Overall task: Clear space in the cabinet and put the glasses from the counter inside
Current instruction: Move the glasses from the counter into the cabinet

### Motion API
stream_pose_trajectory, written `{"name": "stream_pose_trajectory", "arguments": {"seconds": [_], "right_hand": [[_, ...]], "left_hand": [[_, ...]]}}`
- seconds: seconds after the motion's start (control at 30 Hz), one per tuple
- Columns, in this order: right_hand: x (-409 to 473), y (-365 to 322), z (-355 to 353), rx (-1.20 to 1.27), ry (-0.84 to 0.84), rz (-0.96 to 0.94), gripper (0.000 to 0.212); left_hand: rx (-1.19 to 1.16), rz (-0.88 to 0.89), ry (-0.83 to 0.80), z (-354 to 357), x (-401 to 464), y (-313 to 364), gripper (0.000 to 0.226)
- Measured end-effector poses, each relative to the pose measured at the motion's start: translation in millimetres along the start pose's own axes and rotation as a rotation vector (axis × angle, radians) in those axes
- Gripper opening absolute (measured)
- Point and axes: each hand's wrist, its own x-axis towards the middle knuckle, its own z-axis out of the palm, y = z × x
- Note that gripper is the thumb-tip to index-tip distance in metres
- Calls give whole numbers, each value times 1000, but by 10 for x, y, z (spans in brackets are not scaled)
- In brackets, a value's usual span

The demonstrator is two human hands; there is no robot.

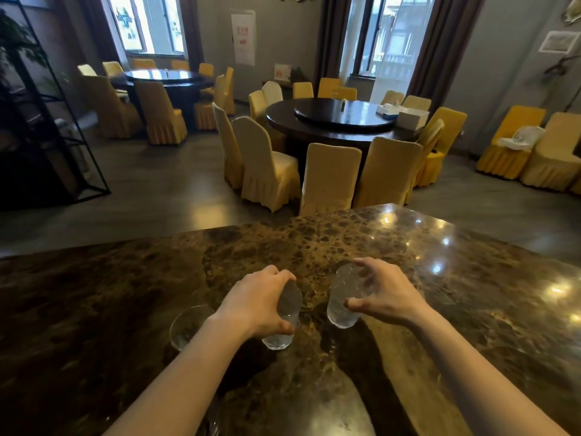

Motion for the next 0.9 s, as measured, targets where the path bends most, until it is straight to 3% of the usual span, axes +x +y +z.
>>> {"name": "stream_pose_trajectory", "arguments": {"seconds": [0.47,0.9], "right_hand": [[-994,-969,507,25,-128,-330,99],[-991,-1267,808,-32,-182,-316,106]], "left_hand": [[-6,-65,37,-143,-286,-487,89],[-25,-17,40,-96,-225,-407,90]]}}
